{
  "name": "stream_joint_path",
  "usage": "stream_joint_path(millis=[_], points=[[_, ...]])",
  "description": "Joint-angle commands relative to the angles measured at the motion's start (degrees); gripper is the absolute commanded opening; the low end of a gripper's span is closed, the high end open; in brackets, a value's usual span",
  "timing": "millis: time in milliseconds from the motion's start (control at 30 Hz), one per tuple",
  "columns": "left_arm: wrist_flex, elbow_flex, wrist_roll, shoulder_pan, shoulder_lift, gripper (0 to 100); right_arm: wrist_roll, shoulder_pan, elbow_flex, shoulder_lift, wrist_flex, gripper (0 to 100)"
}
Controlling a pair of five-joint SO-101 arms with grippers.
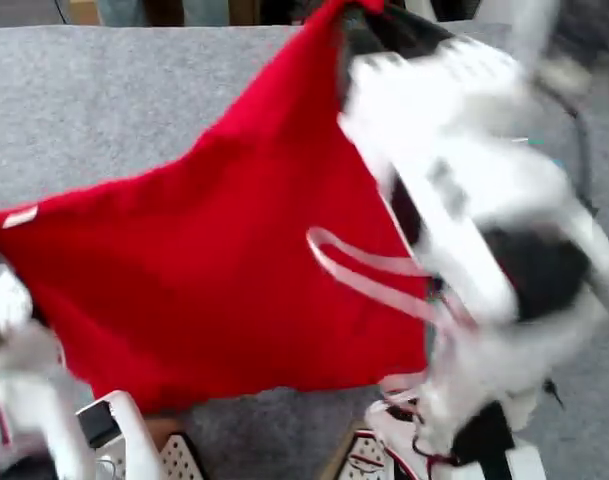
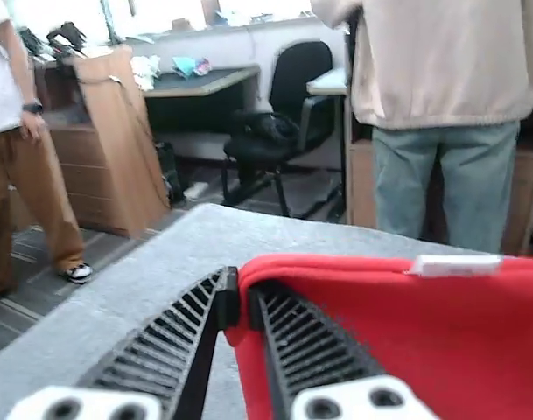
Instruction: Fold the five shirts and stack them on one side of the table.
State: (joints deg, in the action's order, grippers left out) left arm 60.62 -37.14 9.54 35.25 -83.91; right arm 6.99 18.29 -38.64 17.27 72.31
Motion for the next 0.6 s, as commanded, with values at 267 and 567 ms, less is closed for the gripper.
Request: stream_joint_path(millis=[267, 567], points=[[-56.79, -20.88, -0.97, -9.27, 28.75, 3, -2.11, -3.08, 23.87, -15.69, -40.79, 1.4], [-56.97, 8.48, -0.97, -9.1, 62.33, 3, -2.02, -4.04, 8.13, -32.84, -44.57, 1.4]])
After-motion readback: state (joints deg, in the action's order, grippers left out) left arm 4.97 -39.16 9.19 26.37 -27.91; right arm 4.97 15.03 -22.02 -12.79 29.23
